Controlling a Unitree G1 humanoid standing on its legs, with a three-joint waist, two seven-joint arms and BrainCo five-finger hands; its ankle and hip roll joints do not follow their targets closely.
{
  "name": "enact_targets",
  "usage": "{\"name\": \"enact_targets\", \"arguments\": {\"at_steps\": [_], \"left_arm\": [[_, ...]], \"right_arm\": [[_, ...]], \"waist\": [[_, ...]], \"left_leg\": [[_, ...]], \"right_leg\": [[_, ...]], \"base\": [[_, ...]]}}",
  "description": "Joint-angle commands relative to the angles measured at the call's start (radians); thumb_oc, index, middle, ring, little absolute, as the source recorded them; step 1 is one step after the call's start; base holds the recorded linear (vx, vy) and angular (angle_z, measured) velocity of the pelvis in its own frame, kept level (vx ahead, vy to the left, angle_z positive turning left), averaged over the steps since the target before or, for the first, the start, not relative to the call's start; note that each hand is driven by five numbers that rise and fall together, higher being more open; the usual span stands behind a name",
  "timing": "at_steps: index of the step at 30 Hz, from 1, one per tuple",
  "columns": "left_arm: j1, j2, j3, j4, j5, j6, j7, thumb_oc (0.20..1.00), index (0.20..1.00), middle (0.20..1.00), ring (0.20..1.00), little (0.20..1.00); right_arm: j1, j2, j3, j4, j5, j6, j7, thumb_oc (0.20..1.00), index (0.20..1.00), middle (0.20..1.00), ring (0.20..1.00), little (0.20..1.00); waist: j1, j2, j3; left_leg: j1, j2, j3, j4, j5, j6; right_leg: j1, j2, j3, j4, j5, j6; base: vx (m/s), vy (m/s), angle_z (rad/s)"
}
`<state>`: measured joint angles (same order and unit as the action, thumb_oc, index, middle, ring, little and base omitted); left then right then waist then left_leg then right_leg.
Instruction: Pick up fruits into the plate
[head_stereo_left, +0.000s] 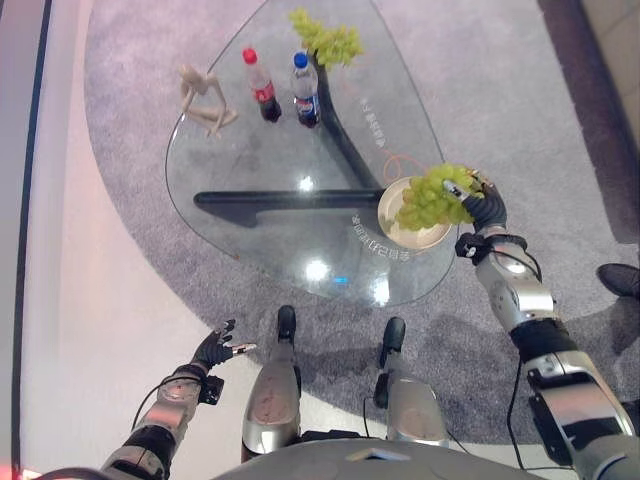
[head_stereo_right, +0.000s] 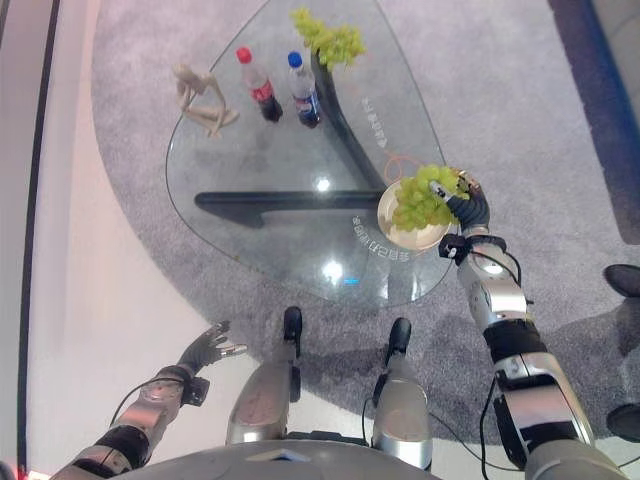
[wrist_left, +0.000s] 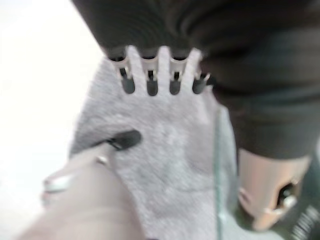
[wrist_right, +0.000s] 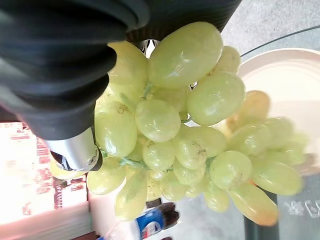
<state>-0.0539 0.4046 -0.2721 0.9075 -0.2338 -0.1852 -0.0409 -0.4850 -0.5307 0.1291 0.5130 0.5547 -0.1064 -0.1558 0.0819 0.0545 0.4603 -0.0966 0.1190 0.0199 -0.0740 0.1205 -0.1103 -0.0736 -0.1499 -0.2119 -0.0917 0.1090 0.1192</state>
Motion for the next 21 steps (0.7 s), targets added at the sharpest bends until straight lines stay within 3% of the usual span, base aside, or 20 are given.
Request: {"name": "enact_targets", "arguments": {"at_steps": [1,4,11,17,21], "left_arm": [[-0.032,0.001,0.006,0.070,0.014,-0.056,0.055,1.000,1.000,1.000,1.000,1.000],[-0.045,0.004,0.005,0.072,0.026,-0.072,0.071,1.000,1.000,1.000,1.000,1.000],[-0.054,0.006,-0.013,0.051,0.005,-0.074,0.136,1.000,1.000,1.000,1.000,1.000],[-0.063,0.011,-0.026,0.032,-0.010,-0.078,0.180,1.000,1.000,1.000,1.000,1.000],[-0.062,0.023,-0.051,0.004,-0.006,-0.074,0.191,1.000,1.000,1.000,1.000,1.000]], "right_arm": [[-0.119,-0.087,-0.032,-0.011,-0.026,-0.103,-0.029,0.200,0.200,0.200,0.200,0.200],[-0.167,-0.116,-0.027,0.027,-0.059,-0.112,-0.069,0.200,0.200,0.200,0.200,0.200],[-0.218,-0.156,-0.005,0.140,-0.120,-0.092,-0.127,0.200,0.200,0.200,0.200,0.200],[-0.242,-0.222,0.058,0.319,-0.268,0.057,-0.082,0.200,0.200,0.200,0.200,0.200],[-0.290,-0.271,0.116,0.452,-0.418,0.152,-0.102,0.200,0.200,0.200,0.200,0.200]], "waist": [[0.005,-0.007,0.021],[0.015,0.003,0.060],[0.025,0.024,0.060],[0.036,0.038,0.060],[0.053,0.048,0.060]], "left_leg": [[-0.090,-0.102,-0.032,0.078,-0.110,0.055],[-0.143,-0.112,-0.040,0.113,-0.103,0.056],[-0.273,-0.139,-0.058,0.184,-0.102,0.066],[-0.329,-0.150,-0.057,0.189,-0.091,0.070],[-0.355,-0.159,-0.060,0.204,-0.094,0.075]], "right_leg": [[-0.088,0.030,0.023,0.180,-0.143,-0.038],[-0.146,0.031,0.013,0.220,-0.145,-0.044],[-0.287,0.030,0.000,0.309,-0.157,-0.055],[-0.356,0.010,-0.012,0.334,-0.150,-0.051],[-0.384,-0.001,-0.025,0.353,-0.153,-0.050]], "base": [[-0.07,-0.002,0.11],[-0.05,-0.015,0.17],[-0.02,0.001,0.03],[-0.01,0.000,0.06],[0.00,-0.040,0.05]]}}
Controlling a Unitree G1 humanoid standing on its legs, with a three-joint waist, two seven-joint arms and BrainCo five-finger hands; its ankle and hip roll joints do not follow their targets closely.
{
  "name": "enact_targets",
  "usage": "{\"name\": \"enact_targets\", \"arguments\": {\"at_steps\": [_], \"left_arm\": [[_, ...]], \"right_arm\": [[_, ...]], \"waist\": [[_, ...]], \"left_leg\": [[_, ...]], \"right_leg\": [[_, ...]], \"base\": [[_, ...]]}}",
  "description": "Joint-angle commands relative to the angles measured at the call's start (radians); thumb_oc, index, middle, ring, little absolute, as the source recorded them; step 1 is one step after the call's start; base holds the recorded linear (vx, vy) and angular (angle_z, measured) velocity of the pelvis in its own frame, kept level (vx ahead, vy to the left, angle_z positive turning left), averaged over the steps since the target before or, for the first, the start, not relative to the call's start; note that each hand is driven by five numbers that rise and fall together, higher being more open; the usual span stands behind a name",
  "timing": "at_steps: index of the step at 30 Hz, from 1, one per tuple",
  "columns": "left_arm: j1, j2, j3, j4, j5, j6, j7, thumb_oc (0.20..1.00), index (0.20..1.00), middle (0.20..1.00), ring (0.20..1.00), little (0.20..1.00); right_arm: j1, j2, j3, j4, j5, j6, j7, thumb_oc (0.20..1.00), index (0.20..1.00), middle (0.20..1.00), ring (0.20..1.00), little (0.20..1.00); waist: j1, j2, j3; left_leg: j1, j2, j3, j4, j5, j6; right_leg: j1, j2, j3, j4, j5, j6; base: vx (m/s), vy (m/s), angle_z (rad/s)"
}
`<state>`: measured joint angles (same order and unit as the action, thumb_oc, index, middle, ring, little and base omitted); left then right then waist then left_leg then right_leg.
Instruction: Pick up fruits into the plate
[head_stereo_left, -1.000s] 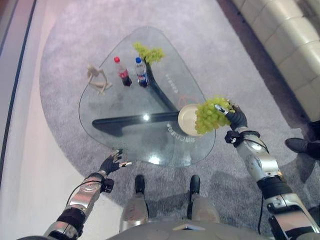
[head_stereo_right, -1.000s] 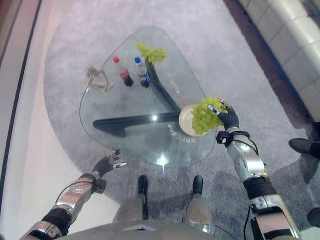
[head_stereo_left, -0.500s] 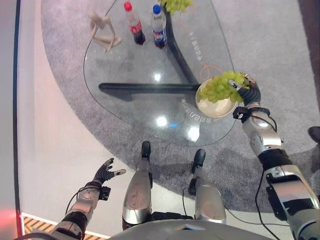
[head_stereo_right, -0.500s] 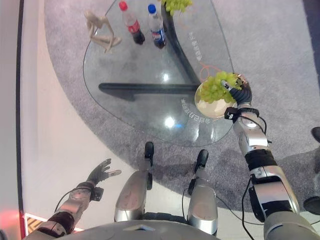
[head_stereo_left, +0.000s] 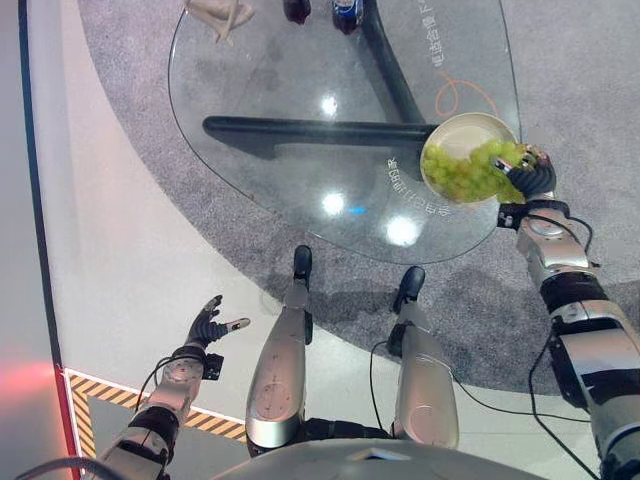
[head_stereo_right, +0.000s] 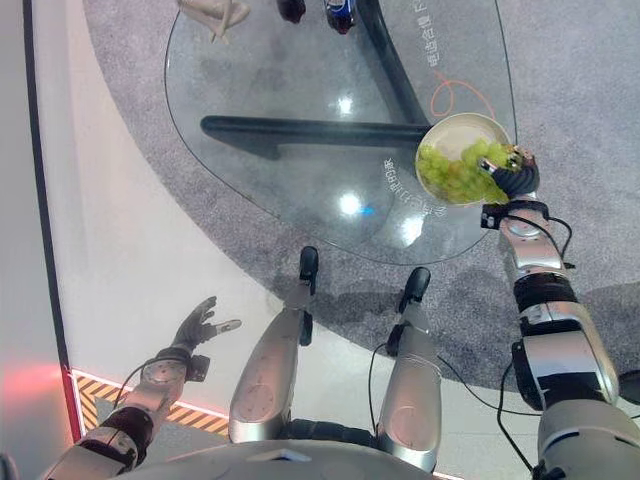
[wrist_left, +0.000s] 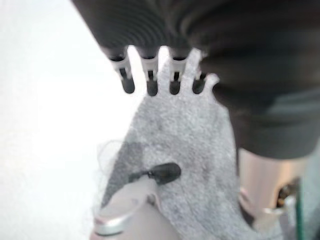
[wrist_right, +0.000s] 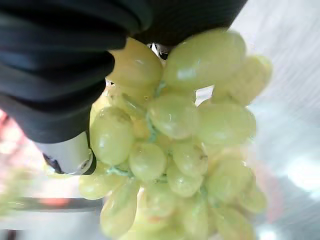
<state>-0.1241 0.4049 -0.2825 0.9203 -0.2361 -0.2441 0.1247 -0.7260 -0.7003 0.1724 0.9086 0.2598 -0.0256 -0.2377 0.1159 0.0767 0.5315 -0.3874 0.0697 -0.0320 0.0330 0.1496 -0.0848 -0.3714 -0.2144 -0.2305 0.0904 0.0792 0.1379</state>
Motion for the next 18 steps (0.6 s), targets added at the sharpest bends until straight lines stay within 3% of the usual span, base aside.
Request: {"name": "enact_targets", "arguments": {"at_steps": [1,2,3,7,14,18], "left_arm": [[0.007,0.025,-0.044,-0.011,-0.007,-0.012,0.027,1.000,1.000,1.000,1.000,1.000],[0.004,0.026,-0.047,-0.012,-0.006,-0.010,0.028,1.000,1.000,1.000,1.000,1.000],[0.003,0.031,-0.051,-0.013,-0.005,-0.010,0.027,1.000,1.000,1.000,1.000,1.000],[0.015,0.043,-0.064,-0.031,-0.003,0.007,0.033,1.000,1.000,1.000,1.000,1.000],[0.045,0.045,-0.067,-0.041,0.004,0.023,0.043,1.000,1.000,1.000,1.000,1.000],[0.036,0.040,-0.054,-0.016,0.020,0.042,0.063,1.000,1.000,1.000,1.000,1.000]], "right_arm": [[-0.065,-0.110,0.087,0.076,-0.136,0.090,-0.022,0.200,0.200,0.200,0.200,0.200],[-0.084,-0.116,0.100,0.105,-0.138,0.125,-0.023,0.200,0.200,0.200,0.200,0.200],[-0.106,-0.123,0.112,0.140,-0.164,0.151,-0.037,1.000,1.000,1.000,1.000,1.000],[-0.158,-0.152,0.147,0.193,-0.246,0.148,-0.098,1.000,1.000,1.000,1.000,1.000],[-0.185,-0.168,0.167,0.111,-0.348,0.001,-0.225,1.000,1.000,1.000,1.000,1.000],[-0.167,-0.167,0.193,0.036,-0.436,0.016,-0.257,1.000,1.000,1.000,1.000,1.000]], "waist": [[0.023,0.028,-0.011],[0.026,0.029,-0.011],[0.031,0.032,-0.011],[0.046,0.037,-0.011],[0.050,0.044,-0.011],[0.044,0.032,-0.011]], "left_leg": [[-0.069,-0.110,-0.009,0.098,-0.123,0.050],[-0.073,-0.111,-0.011,0.100,-0.122,0.051],[-0.077,-0.111,-0.012,0.101,-0.121,0.052],[-0.080,-0.110,-0.016,0.099,-0.117,0.055],[-0.076,-0.110,-0.015,0.095,-0.115,0.057],[-0.065,-0.106,-0.010,0.092,-0.117,0.057]], "right_leg": [[-0.091,0.063,-0.009,0.174,-0.123,-0.068],[-0.095,0.063,-0.010,0.177,-0.124,-0.069],[-0.098,0.062,-0.013,0.179,-0.124,-0.069],[-0.099,0.063,-0.023,0.179,-0.121,-0.068],[-0.097,0.063,-0.028,0.183,-0.122,-0.066],[-0.092,0.063,-0.026,0.177,-0.118,-0.060]], "base": [[0.00,-0.047,0.03],[0.01,-0.042,0.03],[0.01,-0.037,0.03],[0.01,-0.040,0.04],[0.01,0.006,0.03],[0.00,0.003,0.03]]}}
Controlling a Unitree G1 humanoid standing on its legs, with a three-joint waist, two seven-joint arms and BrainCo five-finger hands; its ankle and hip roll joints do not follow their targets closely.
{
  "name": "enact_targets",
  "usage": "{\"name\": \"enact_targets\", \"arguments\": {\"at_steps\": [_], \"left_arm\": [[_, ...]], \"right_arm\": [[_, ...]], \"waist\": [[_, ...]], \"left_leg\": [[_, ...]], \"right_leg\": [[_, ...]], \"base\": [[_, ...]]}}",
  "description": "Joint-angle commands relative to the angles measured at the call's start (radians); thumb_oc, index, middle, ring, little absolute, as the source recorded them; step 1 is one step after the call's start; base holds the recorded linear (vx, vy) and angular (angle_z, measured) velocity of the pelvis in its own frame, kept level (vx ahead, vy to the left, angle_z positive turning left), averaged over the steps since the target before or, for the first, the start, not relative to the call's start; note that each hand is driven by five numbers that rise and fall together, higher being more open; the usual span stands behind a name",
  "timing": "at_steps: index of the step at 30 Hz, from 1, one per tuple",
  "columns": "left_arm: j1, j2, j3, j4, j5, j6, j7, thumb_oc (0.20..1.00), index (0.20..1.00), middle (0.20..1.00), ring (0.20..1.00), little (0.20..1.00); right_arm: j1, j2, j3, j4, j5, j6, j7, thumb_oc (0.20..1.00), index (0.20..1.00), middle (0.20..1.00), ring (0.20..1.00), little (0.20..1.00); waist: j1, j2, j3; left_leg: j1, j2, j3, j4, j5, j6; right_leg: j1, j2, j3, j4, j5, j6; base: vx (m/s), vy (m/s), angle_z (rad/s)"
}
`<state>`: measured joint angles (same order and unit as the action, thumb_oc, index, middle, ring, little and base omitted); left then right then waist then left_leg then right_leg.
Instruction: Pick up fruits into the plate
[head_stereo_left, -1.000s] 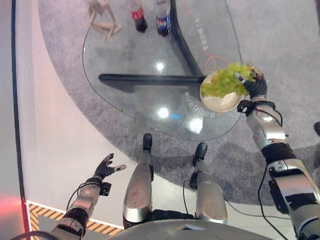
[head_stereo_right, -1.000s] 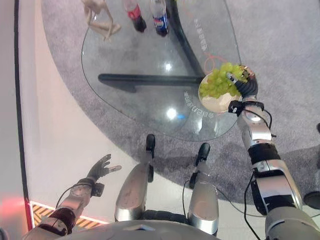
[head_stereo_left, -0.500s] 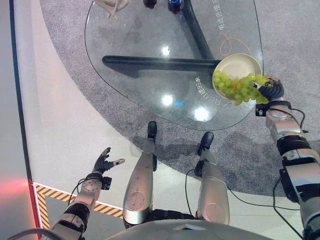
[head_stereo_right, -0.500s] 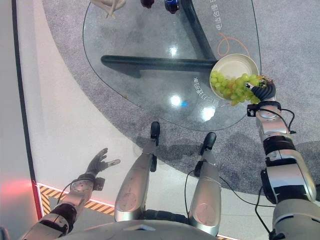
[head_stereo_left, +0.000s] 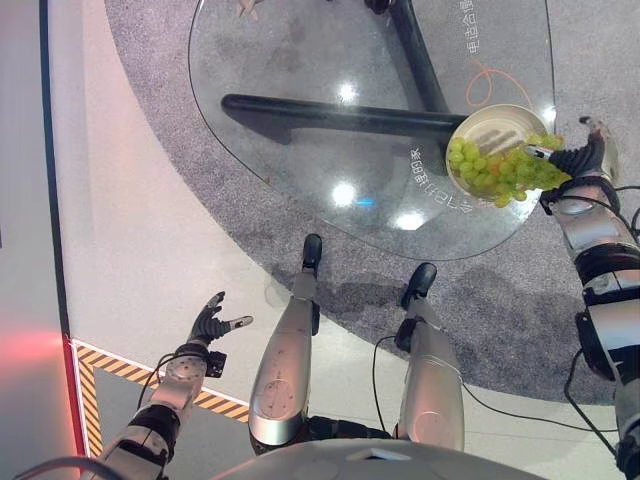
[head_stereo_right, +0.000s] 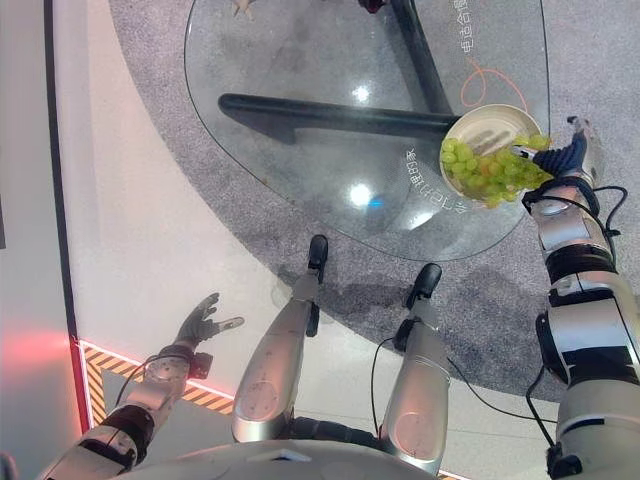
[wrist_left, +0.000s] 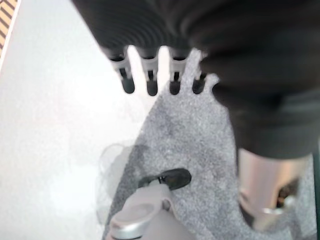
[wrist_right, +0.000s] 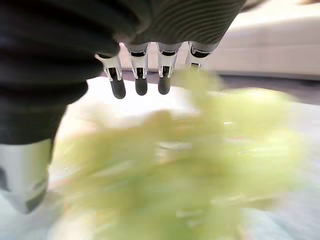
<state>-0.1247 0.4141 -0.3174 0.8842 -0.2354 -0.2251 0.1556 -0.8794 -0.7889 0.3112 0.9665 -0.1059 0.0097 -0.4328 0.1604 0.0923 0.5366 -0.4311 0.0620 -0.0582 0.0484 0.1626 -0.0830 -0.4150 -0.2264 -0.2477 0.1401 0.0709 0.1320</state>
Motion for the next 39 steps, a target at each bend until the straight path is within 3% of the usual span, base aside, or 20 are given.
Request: {"name": "enact_targets", "arguments": {"at_steps": [1,5,9,13,17,22,28,32,39], "left_arm": [[0.033,0.031,-0.017,0.021,0.024,0.034,0.033,1.000,1.000,1.000,1.000,1.000],[0.034,0.037,-0.023,0.025,0.022,0.036,0.032,1.000,1.000,1.000,1.000,1.000],[0.038,0.033,-0.018,0.051,0.046,0.027,0.054,1.000,1.000,1.000,1.000,1.000],[0.020,0.018,0.022,0.104,0.098,0.048,0.054,1.000,1.000,1.000,1.000,1.000],[0.021,0.008,0.046,0.137,0.090,0.069,0.048,1.000,1.000,1.000,1.000,1.000],[0.042,-0.034,0.084,0.188,0.142,0.133,0.031,1.000,1.000,1.000,1.000,1.000],[0.043,-0.070,0.106,0.288,0.172,0.153,0.011,1.000,1.000,1.000,1.000,1.000],[0.048,-0.078,0.110,0.313,0.214,0.186,-0.006,1.000,1.000,1.000,1.000,1.000],[0.047,-0.081,0.116,0.371,0.252,0.242,-0.035,1.000,1.000,1.000,1.000,1.000]], "right_arm": [[-0.008,-0.080,0.060,-0.014,-0.081,0.001,-0.071,1.000,1.000,1.000,1.000,1.000],[0.002,-0.076,0.052,0.034,-0.059,-0.012,-0.119,1.000,1.000,1.000,1.000,1.000],[0.047,-0.033,0.014,-0.022,-0.028,-0.109,-0.204,1.000,1.000,1.000,1.000,1.000],[0.158,0.039,-0.023,-0.102,-0.024,-0.157,-0.190,1.000,1.000,1.000,1.000,1.000],[0.303,0.116,-0.043,-0.135,-0.039,-0.203,-0.143,1.000,1.000,1.000,1.000,1.000],[0.599,0.259,-0.047,-0.149,-0.076,-0.243,-0.054,1.000,1.000,1.000,1.000,1.000],[0.779,0.382,-0.069,-0.025,-0.055,-0.244,0.052,1.000,1.000,1.000,1.000,1.000],[0.825,0.417,-0.074,0.023,-0.043,-0.191,0.114,1.000,1.000,1.000,1.000,1.000],[0.833,0.445,-0.088,0.184,-0.020,-0.174,0.162,1.000,1.000,1.000,1.000,1.000]], "waist": [[-0.002,0.014,-0.017],[0.000,0.012,-0.017],[-0.011,0.007,-0.017],[-0.035,-0.019,-0.017],[-0.057,-0.046,-0.073],[-0.100,-0.098,-0.199],[-0.152,-0.122,-0.323],[-0.171,-0.122,-0.358],[-0.182,-0.115,-0.391]], "left_leg": [[-0.018,-0.098,0.018,0.075,-0.131,0.056],[-0.001,-0.093,0.020,0.063,-0.131,0.057],[0.062,-0.087,0.022,0.045,-0.139,0.051],[0.162,-0.073,0.043,0.017,-0.149,0.046],[0.233,-0.054,0.059,-0.017,-0.160,0.040],[0.343,-0.026,0.088,-0.059,-0.171,0.033],[0.449,0.002,0.144,-0.091,-0.187,0.030],[0.474,0.011,0.163,-0.086,-0.200,0.031],[0.513,0.017,0.171,-0.075,-0.223,0.037]], "right_leg": [[-0.046,0.076,-0.008,0.125,-0.110,-0.054],[-0.028,0.078,-0.013,0.112,-0.107,-0.052],[0.034,0.083,-0.013,0.089,-0.110,-0.050],[0.136,0.084,-0.002,0.044,-0.104,-0.043],[0.213,0.083,0.005,-0.003,-0.100,-0.033],[0.324,0.081,0.026,-0.065,-0.086,-0.014],[0.420,0.081,0.044,-0.107,-0.084,0.001],[0.440,0.080,0.058,-0.109,-0.092,0.003],[0.480,0.080,0.075,-0.119,-0.103,0.000]], "base": [[0.00,0.000,0.00],[-0.01,-0.006,0.04],[-0.01,0.016,0.02],[-0.01,0.046,0.02],[0.06,0.030,-0.02],[0.13,0.005,-0.13],[0.10,0.013,-0.24],[0.03,0.001,-0.22],[0.03,0.004,-0.11]]}}
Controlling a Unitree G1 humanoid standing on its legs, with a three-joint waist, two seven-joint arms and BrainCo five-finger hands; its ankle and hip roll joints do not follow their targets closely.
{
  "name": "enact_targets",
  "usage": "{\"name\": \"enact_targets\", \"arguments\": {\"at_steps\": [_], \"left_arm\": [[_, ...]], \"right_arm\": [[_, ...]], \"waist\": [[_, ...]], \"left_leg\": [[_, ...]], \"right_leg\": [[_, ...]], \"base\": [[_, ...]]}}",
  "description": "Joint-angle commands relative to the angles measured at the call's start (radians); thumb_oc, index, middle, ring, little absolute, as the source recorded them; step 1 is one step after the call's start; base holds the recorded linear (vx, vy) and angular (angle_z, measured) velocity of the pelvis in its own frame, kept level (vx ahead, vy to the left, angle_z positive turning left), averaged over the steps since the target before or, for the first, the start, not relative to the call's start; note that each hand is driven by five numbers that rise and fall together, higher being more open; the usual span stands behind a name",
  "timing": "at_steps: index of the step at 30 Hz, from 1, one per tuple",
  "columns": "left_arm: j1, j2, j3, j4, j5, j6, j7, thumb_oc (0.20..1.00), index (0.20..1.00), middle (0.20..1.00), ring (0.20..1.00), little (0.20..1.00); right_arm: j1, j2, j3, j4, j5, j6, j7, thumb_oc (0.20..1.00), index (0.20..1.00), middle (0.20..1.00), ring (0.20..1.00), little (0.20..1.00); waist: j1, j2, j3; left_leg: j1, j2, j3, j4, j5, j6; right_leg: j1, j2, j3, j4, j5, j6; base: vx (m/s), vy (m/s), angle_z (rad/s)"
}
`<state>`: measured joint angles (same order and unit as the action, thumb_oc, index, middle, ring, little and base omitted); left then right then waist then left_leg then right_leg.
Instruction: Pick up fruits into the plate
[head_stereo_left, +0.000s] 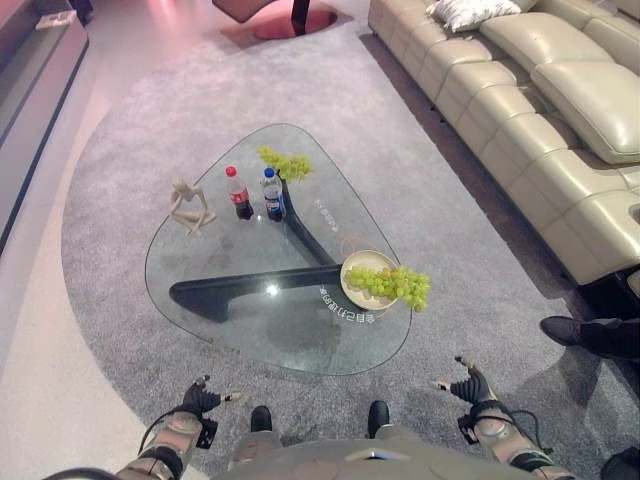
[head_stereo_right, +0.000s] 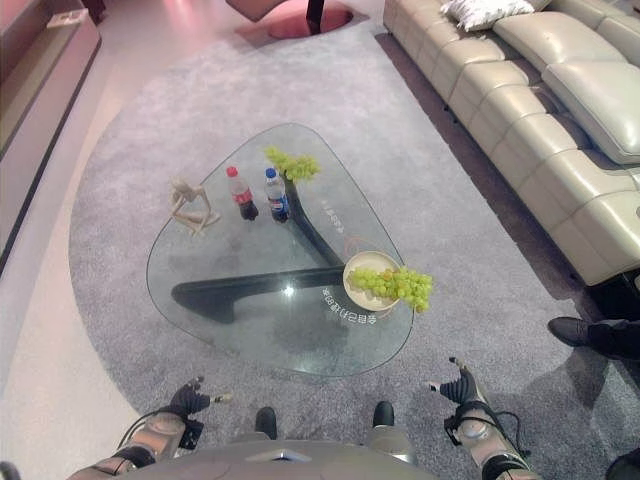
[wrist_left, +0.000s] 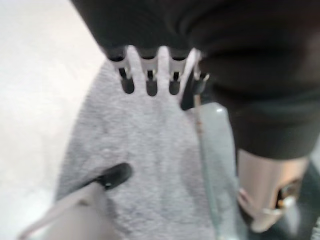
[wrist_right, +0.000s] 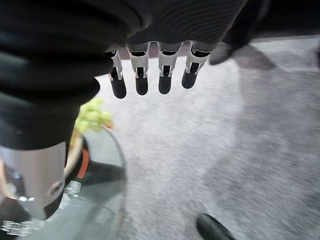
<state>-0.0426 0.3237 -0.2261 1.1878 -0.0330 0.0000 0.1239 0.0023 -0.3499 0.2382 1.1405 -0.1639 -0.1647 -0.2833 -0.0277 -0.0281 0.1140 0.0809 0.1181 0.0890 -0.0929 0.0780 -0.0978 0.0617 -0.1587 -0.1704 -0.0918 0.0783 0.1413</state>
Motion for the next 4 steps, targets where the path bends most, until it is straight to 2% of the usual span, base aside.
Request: {"name": "enact_targets", "arguments": {"at_steps": [1,4], "left_arm": [[-0.033,0.009,0.027,0.074,0.047,0.020,-0.007,1.000,1.000,1.000,1.000,1.000],[-0.025,0.002,0.030,0.086,0.054,0.032,-0.011,1.000,1.000,1.000,1.000,1.000]], "right_arm": [[-0.048,0.008,-0.020,0.021,0.047,0.007,0.019,1.000,1.000,1.000,1.000,1.000],[-0.045,0.017,-0.033,0.050,0.056,0.034,0.039,1.000,1.000,1.000,1.000,1.000]], "waist": [[0.004,0.006,0.028],[0.001,0.007,0.017]], "left_leg": [[0.007,-0.039,0.025,0.068,-0.141,0.052],[0.020,-0.037,0.025,0.072,-0.149,0.051]], "right_leg": [[0.008,0.012,0.000,0.112,-0.112,-0.010],[0.021,0.012,0.009,0.110,-0.116,-0.009]], "base": [[0.05,0.004,-0.05],[0.05,0.004,-0.09]]}}
